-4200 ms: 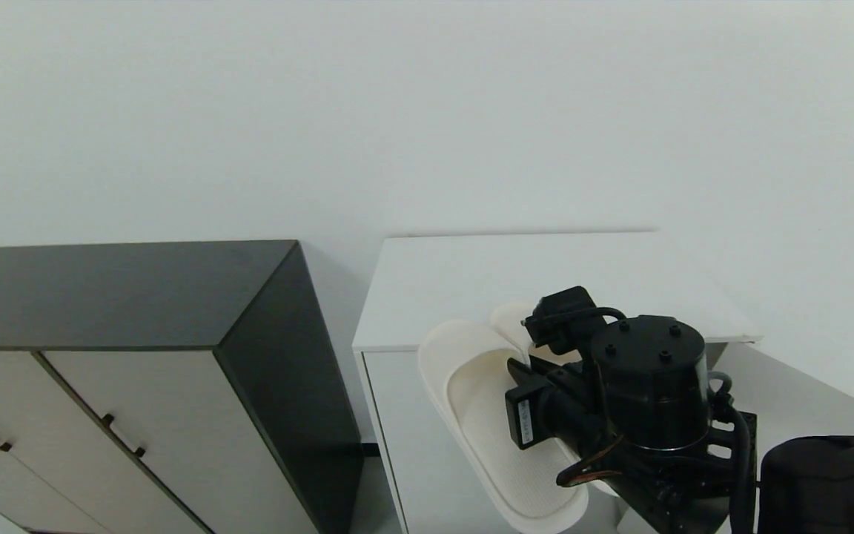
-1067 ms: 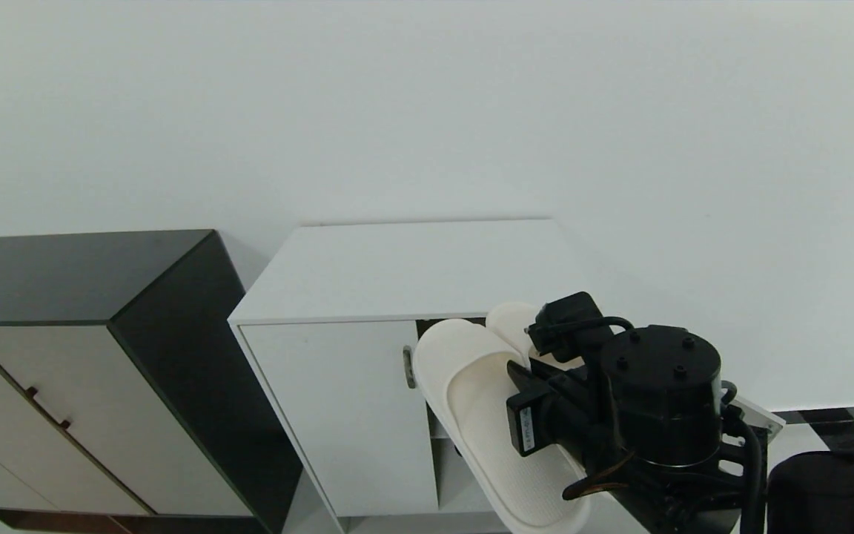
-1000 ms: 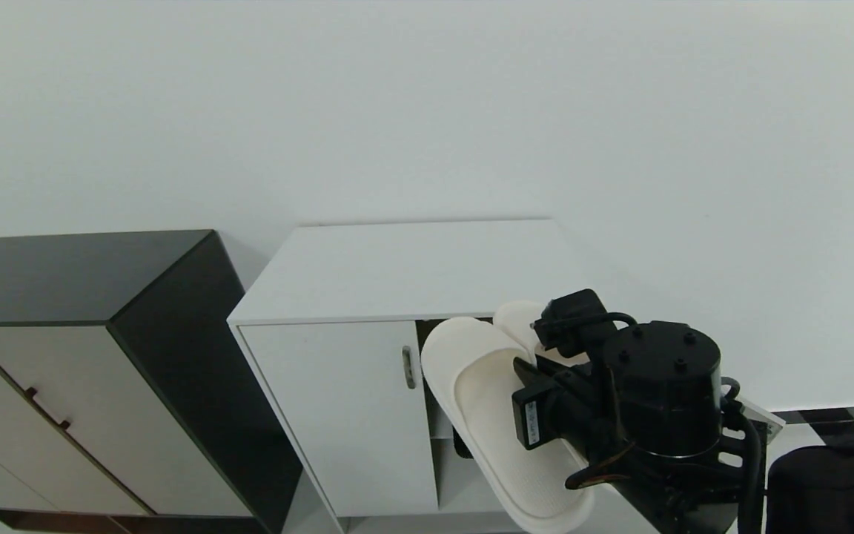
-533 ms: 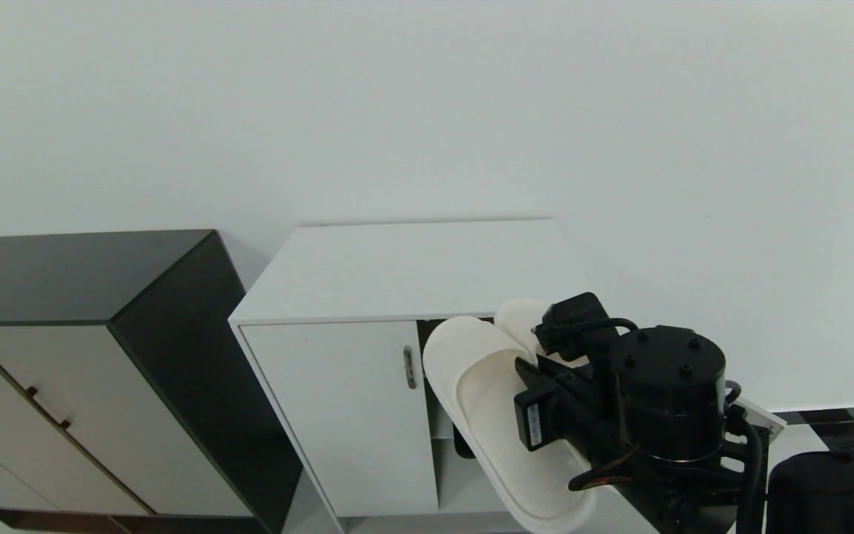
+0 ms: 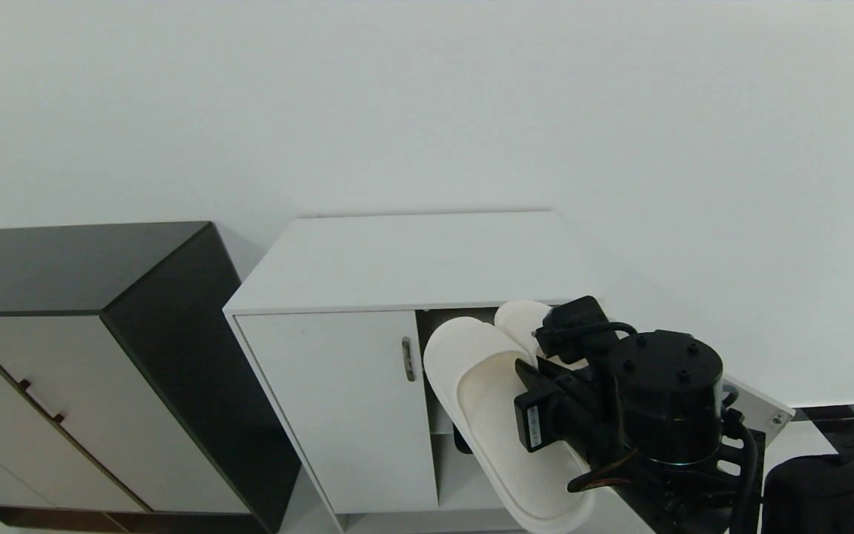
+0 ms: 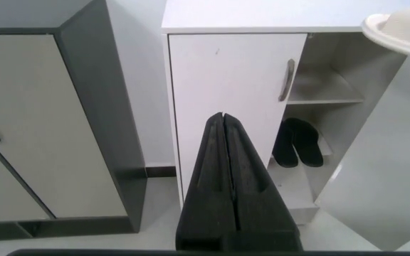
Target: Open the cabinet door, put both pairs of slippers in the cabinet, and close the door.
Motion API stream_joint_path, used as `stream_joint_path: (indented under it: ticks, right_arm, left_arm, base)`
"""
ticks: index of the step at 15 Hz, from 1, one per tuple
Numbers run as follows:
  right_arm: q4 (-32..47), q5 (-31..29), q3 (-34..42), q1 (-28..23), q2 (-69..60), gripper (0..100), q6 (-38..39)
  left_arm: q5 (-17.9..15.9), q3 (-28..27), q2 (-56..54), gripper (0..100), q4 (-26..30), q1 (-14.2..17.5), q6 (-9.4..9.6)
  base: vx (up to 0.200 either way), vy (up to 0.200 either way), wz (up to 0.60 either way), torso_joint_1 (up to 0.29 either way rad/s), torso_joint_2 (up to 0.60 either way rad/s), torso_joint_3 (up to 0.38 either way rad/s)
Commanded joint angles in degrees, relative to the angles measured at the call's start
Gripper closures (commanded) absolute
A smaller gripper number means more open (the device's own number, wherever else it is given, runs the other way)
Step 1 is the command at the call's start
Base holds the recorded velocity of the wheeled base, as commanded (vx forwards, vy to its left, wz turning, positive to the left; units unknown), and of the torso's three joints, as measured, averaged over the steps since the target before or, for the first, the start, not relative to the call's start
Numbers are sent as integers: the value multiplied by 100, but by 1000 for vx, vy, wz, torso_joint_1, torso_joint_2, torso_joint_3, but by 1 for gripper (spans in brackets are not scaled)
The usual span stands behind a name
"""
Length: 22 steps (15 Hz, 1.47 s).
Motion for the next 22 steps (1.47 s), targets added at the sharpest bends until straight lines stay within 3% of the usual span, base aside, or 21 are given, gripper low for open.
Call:
stream_joint_path:
  ticks: [1, 22]
  right_arm:
    - [0, 1, 10, 8, 34, 100, 0]
    - [-62, 80, 89, 8, 105, 100, -9]
  left_arm:
    - [1, 2, 7, 100, 1, 4, -2]
    - [1, 2, 7, 100, 1, 4, -2]
  base:
    - [0, 0, 0, -217, 491, 271]
    - [0, 0, 0, -186, 510, 318]
